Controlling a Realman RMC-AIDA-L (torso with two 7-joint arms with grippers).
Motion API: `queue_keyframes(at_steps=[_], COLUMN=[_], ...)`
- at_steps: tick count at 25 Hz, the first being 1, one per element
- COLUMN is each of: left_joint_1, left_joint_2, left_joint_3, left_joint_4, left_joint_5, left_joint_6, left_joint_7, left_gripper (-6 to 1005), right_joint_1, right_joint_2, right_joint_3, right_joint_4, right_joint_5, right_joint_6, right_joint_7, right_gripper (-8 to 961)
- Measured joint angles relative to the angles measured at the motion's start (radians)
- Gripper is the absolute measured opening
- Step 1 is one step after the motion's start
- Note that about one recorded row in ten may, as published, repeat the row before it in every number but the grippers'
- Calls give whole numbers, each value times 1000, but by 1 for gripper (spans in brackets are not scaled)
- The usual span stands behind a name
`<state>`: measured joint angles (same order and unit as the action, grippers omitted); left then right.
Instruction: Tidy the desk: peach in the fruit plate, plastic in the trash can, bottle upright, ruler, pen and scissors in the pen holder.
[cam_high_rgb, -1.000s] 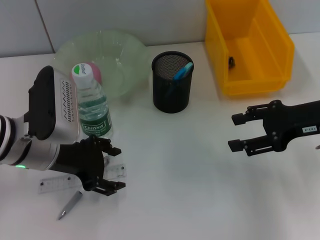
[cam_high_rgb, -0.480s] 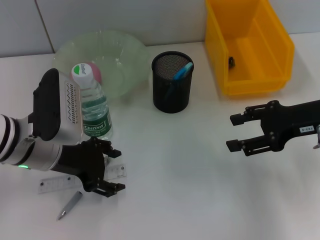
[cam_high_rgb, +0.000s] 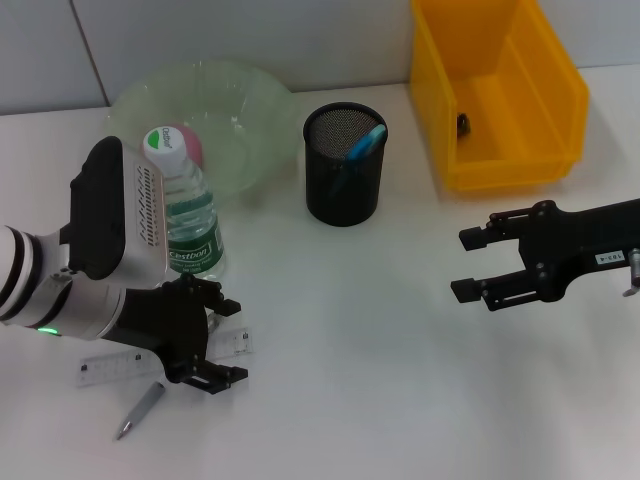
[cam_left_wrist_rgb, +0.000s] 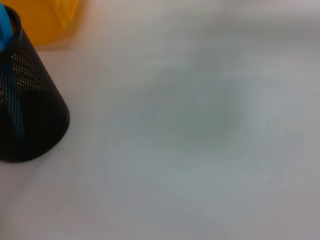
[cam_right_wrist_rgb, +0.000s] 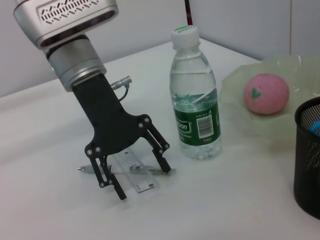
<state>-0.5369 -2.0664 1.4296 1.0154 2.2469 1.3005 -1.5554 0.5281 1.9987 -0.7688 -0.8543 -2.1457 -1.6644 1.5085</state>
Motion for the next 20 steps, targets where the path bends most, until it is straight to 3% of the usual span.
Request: queue_keyframes(at_steps=[20], left_joint_1=[-19], left_joint_2=[-2], left_joint_3=[3], left_joint_4=[-13], left_joint_5=[14], left_joint_6=[6], left_joint_7=[9], left_gripper=[797], right_joint_1=[20], right_joint_2=[0], right_joint_3=[0], right_joint_4=[25], right_joint_5=[-24], right_joint_6=[16], right_joint_7=[-1], right_gripper=[753])
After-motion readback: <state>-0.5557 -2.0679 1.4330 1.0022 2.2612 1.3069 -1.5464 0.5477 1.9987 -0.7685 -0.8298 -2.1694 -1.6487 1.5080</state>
